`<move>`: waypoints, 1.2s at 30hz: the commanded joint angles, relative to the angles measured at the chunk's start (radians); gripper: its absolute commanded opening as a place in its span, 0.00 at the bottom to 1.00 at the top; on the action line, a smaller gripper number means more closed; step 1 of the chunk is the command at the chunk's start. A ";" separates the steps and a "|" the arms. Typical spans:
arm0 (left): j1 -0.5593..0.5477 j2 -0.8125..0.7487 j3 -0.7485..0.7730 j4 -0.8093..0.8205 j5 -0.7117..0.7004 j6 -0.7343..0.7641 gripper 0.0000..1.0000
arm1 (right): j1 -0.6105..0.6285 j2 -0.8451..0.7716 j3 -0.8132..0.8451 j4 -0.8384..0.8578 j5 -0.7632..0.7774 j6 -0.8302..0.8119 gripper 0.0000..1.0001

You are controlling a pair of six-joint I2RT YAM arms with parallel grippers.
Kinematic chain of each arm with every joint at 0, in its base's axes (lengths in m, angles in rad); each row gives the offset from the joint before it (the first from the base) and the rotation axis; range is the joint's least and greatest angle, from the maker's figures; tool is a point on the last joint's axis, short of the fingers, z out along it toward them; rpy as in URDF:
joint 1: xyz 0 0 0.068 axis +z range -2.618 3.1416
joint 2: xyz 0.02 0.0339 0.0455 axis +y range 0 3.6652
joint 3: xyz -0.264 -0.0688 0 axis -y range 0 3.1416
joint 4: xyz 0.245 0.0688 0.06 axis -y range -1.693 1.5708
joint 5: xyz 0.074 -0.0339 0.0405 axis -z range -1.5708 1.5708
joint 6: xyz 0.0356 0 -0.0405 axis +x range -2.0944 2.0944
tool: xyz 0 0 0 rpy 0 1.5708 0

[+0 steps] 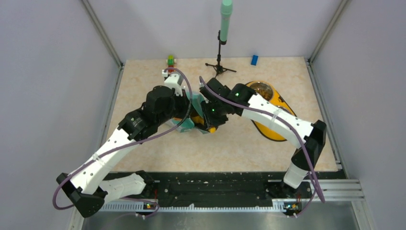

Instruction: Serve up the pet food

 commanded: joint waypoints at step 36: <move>-0.003 -0.081 0.023 0.021 -0.242 -0.096 0.00 | 0.018 -0.379 -1.106 1.553 0.258 -0.175 0.00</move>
